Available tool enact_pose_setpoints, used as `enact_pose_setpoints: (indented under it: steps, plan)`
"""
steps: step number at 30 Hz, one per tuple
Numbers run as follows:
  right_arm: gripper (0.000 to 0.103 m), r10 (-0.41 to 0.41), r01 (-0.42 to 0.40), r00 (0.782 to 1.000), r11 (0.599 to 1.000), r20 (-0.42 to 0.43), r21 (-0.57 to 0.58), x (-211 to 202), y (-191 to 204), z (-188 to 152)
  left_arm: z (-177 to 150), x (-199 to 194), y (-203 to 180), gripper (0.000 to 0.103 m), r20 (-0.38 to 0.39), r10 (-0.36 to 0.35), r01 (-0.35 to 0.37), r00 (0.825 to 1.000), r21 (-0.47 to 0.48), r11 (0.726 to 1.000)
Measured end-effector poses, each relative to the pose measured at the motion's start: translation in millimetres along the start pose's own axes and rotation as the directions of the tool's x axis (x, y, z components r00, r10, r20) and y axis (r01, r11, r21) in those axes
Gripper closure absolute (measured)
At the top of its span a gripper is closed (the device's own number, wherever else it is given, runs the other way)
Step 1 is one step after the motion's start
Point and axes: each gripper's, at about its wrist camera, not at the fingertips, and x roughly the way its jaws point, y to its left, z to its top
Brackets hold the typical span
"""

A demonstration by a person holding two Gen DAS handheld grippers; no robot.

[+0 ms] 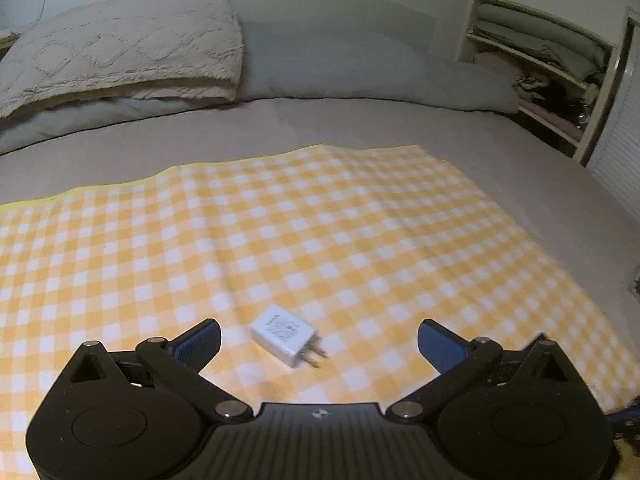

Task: Organize rigid objects
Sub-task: 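Move the left tool back to the white plug charger on the cloth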

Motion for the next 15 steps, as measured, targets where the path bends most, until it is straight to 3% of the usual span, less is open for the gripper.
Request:
enact_pose_setpoints:
  steps: [15]
  plan:
    - [0.096,0.013,-0.013,1.0,1.0,-0.003,-0.019,3.3,-1.6,0.1,-15.1,62.0,10.4,0.0,-0.074,-0.032,0.048,0.997,0.225,0.973]
